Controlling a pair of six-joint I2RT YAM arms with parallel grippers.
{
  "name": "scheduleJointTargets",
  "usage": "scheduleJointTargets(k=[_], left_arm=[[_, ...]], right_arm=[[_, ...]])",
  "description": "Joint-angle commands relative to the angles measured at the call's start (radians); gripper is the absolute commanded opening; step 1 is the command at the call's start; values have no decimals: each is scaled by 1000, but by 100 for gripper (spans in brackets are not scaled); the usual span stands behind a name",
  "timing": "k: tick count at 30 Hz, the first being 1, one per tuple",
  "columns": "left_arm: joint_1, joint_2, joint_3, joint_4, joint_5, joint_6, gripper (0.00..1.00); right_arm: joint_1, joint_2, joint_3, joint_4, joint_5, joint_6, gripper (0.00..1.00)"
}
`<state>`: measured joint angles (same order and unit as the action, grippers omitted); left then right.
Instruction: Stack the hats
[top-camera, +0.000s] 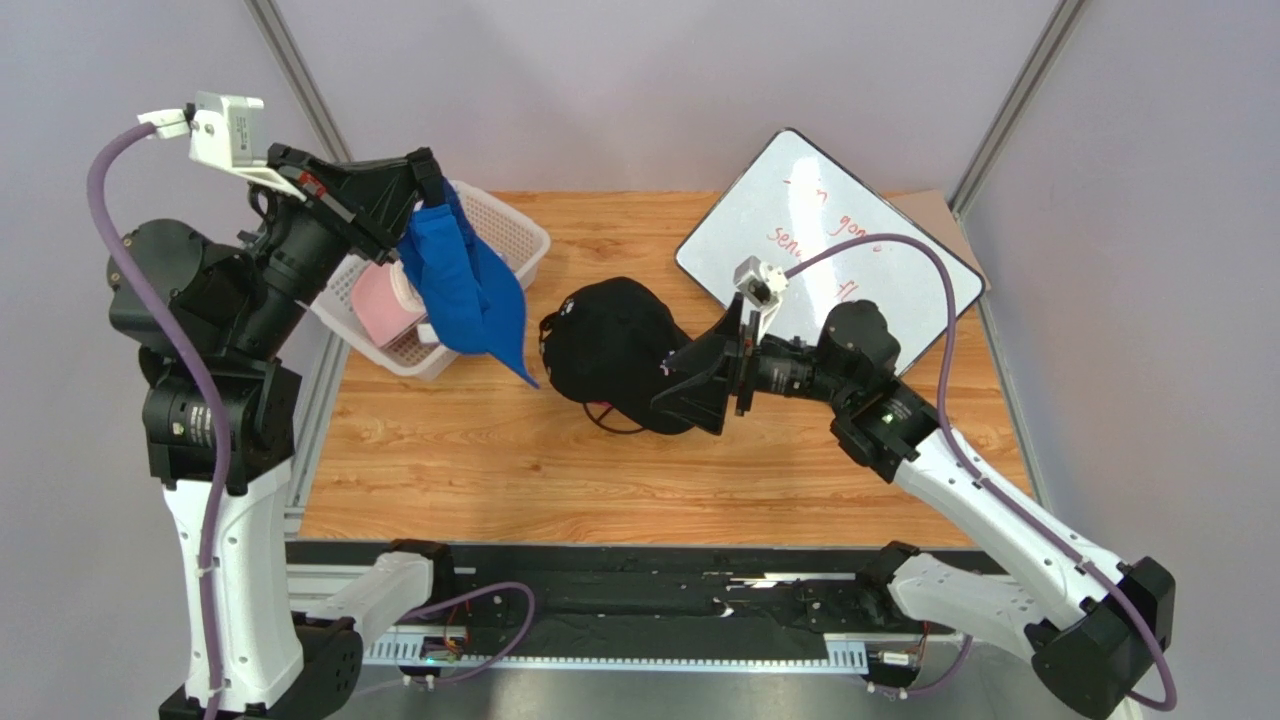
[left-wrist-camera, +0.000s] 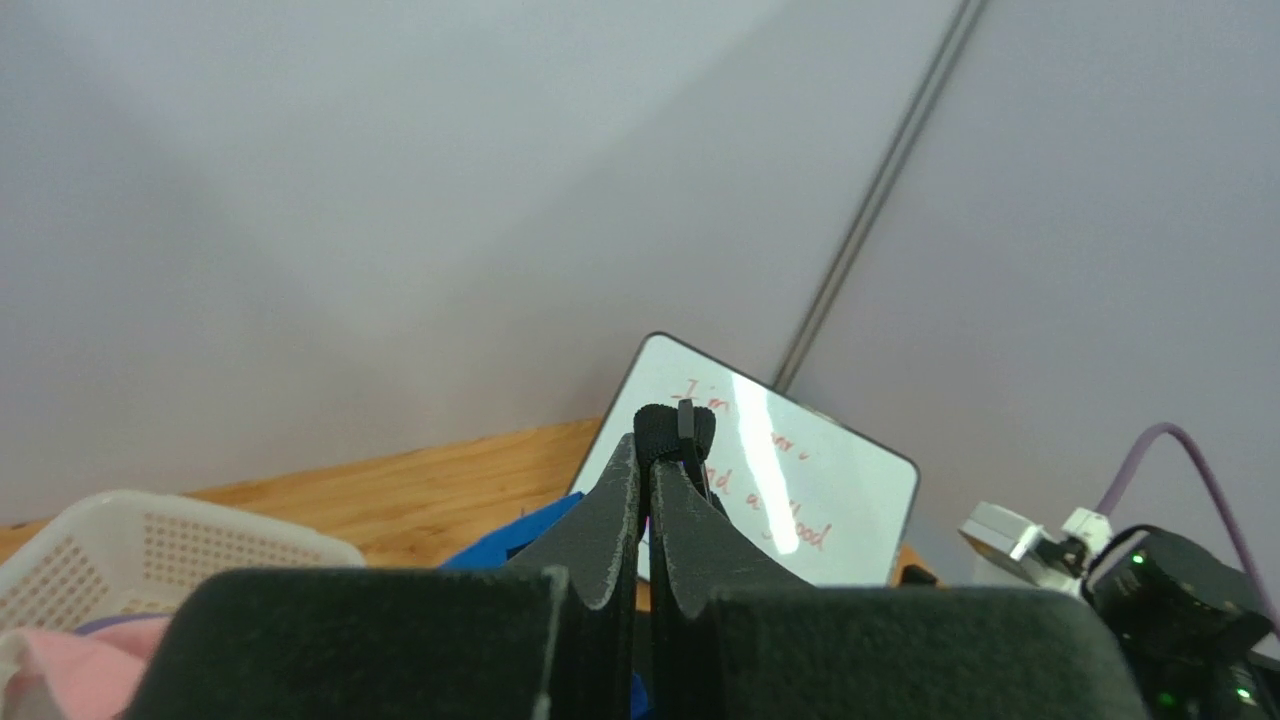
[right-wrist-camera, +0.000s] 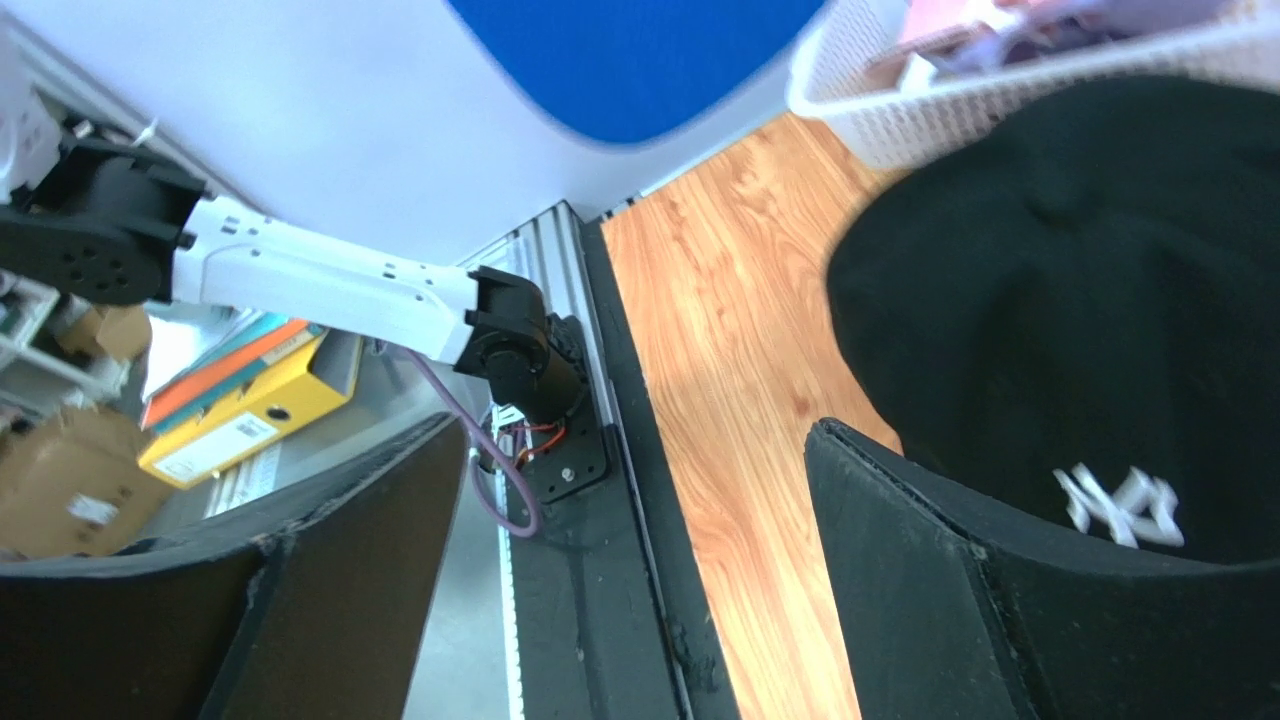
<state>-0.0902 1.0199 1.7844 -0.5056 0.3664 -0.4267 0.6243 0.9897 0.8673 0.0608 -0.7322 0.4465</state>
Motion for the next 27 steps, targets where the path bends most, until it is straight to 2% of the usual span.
scheduleJointTargets(k=[1, 9, 19, 27], left_arm=[[0, 9, 72, 10, 118, -124, 0], [-51, -7, 47, 48, 75, -178, 0], [-112, -37, -43, 162, 13, -238, 0], [-143, -37, -59, 183, -1, -244, 0]], right_arm=[[110, 7, 64, 86, 121, -196, 90], [261, 18, 59, 178, 284, -357, 90], [526, 141, 39, 382, 595, -557, 89], [580, 263, 78, 493, 717, -632, 89]])
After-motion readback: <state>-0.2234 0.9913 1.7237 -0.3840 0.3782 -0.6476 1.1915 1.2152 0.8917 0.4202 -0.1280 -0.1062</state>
